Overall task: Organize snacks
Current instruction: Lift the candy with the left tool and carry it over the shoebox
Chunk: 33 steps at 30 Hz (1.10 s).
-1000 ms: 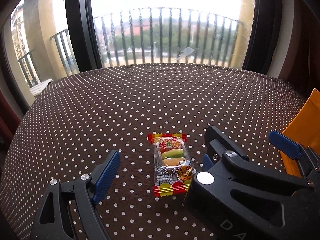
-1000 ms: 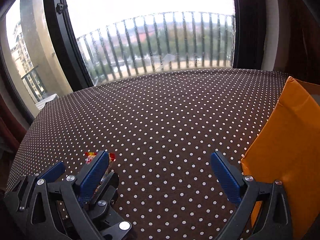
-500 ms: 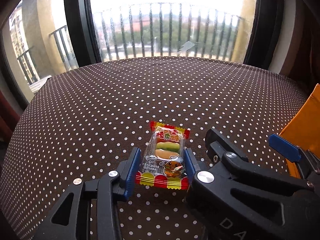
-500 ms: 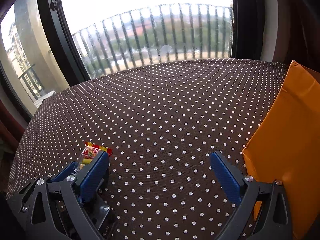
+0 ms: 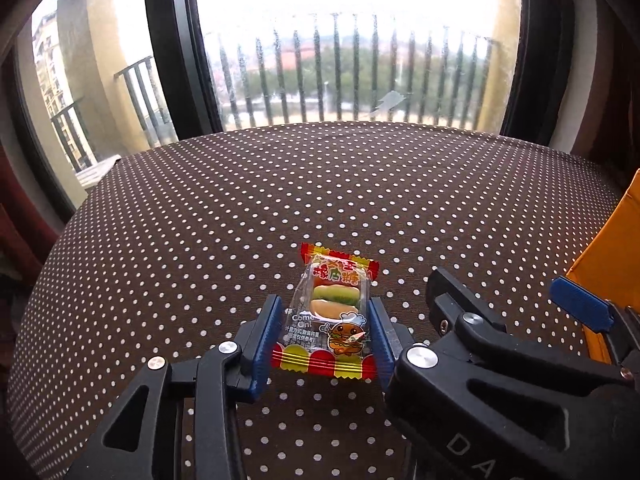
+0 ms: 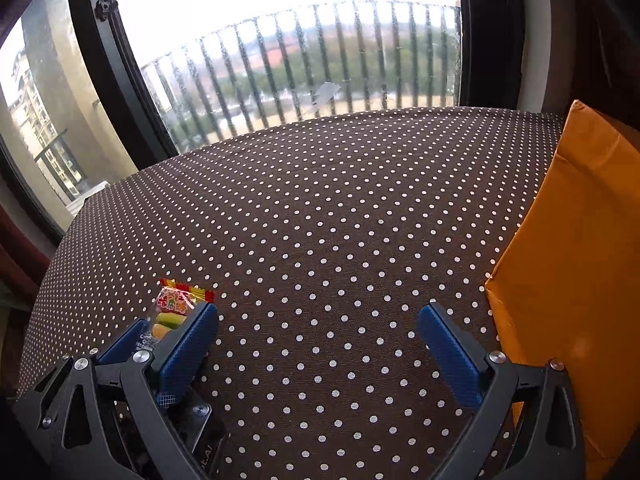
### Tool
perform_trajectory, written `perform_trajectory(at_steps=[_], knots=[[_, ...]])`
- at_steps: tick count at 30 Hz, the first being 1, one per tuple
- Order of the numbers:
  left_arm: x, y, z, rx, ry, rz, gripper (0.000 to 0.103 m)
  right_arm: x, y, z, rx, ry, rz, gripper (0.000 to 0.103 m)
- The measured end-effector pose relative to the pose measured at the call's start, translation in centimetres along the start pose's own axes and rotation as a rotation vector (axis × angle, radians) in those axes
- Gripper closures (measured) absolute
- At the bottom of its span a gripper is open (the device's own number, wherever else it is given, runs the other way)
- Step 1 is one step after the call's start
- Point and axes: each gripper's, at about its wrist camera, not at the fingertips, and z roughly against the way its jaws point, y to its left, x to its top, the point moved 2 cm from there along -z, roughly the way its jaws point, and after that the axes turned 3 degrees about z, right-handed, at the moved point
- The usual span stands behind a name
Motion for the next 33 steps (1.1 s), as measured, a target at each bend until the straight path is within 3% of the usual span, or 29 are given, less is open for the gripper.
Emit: perform_trajectory(at_steps=[4,25,33], knots=[[-0.5,0.1,1.7,-0.024,-0.01,0.01,0.06,-0.4,0.1,1.3,0.014,-0.006,0.014,0.001],[-2.0,0.0,11.6,-0.004,-0.129,0.04,0.06,-2.9,2.0,10.0,0.055,-0.12,0.111,0.001],[-3.1,-1.7,15.9,-0.026,-0.19,0.031,0.06,-3.9,1.3,14.2,-0.016,-0.207,0.16,0.001]])
